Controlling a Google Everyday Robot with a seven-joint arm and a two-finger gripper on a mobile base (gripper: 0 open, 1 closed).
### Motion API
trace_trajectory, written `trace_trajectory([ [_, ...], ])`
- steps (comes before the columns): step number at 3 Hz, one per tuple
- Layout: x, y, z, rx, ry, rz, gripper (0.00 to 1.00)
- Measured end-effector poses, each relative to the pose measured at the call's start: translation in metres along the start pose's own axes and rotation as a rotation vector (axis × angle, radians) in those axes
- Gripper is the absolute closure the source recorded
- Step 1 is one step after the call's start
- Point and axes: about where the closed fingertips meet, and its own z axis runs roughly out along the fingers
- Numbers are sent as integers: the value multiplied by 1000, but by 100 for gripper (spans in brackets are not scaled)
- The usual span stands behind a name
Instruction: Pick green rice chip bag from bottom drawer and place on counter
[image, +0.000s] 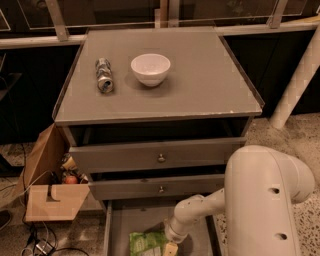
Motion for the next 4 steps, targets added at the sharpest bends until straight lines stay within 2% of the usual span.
trace_trajectory([
  [1, 0, 2, 6, -17, -19, -8, 0],
  [2, -6, -4, 26, -55, -64, -56, 0],
  [3, -18, -38, 53, -79, -102, -154, 0],
  [4, -13, -35, 58, -90, -110, -144, 0],
])
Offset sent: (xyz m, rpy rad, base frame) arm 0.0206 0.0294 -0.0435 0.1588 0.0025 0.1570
